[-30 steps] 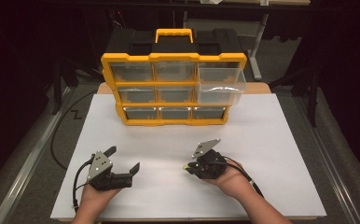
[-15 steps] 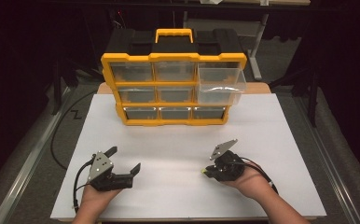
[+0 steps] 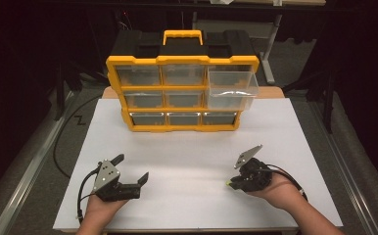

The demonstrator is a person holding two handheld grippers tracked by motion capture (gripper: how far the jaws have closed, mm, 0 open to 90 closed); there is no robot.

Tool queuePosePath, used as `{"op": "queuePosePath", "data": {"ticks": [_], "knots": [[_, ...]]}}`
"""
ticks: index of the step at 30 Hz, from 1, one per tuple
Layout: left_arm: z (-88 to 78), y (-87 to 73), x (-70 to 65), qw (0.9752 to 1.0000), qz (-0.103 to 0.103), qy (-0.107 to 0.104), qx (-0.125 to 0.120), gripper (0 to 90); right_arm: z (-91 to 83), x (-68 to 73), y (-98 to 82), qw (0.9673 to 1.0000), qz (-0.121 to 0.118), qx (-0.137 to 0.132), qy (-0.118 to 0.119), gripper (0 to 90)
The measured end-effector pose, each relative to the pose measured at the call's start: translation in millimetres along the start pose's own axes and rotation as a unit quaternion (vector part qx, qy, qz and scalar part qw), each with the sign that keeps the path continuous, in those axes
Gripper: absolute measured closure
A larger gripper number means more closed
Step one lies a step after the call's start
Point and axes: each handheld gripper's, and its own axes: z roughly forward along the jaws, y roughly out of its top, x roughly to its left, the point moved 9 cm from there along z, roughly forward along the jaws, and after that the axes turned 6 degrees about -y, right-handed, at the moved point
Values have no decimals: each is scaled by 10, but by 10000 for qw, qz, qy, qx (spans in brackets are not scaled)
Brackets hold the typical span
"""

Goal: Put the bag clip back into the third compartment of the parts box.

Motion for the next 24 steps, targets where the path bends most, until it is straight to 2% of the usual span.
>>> {"op": "queuePosePath", "data": {"ticks": [11,24], "knots": [[21,0,-14,10000,17,-37,8,4,-283,-116,-81,9998,-22,209,3,790],[23,4,-23,10000,51,-57,0,4,-728,-206,34,9996,-154,250,33,790]]}}
